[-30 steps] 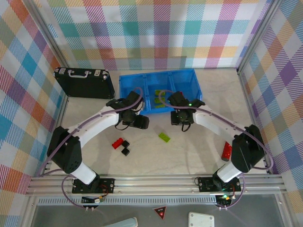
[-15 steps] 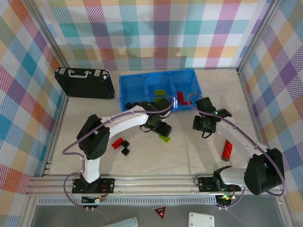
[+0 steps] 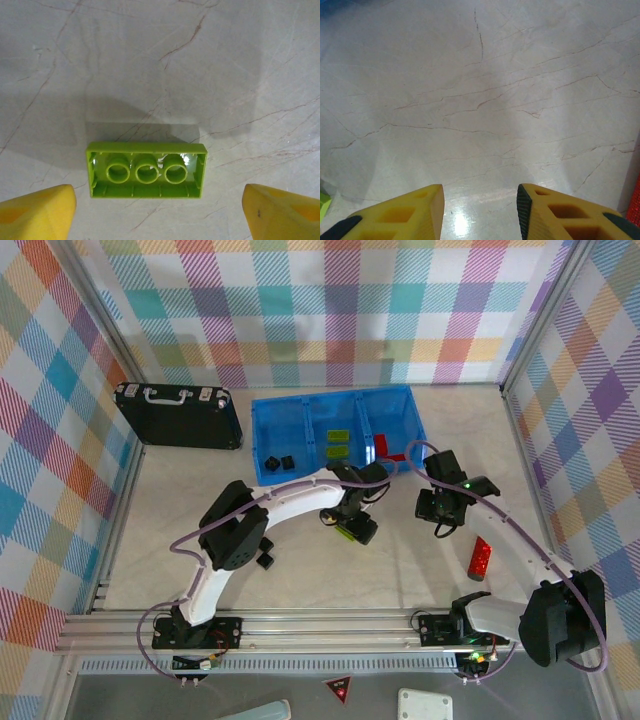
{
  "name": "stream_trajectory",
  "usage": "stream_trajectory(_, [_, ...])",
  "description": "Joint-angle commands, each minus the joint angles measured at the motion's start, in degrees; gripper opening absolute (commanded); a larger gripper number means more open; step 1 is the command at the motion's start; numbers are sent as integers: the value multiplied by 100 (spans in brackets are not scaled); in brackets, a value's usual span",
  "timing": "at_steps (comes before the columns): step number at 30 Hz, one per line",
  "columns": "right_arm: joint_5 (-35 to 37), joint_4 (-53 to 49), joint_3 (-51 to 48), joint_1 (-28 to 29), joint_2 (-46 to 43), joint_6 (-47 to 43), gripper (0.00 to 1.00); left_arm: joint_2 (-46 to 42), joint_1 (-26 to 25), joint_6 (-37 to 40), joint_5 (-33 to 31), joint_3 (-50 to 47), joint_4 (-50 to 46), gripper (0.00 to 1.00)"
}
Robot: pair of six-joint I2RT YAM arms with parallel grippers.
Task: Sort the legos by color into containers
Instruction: Pick up the lego from the center of the table.
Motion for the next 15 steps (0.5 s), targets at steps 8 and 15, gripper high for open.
stream_trajectory(8, [-93,-130,-51,-42,-70,-121,45,392,-107,114,-472,339,-410,84])
stream_trajectory(15, [-100,-104,-60,-42,-33,-126,45,437,-91,163,-528,295,-362,81])
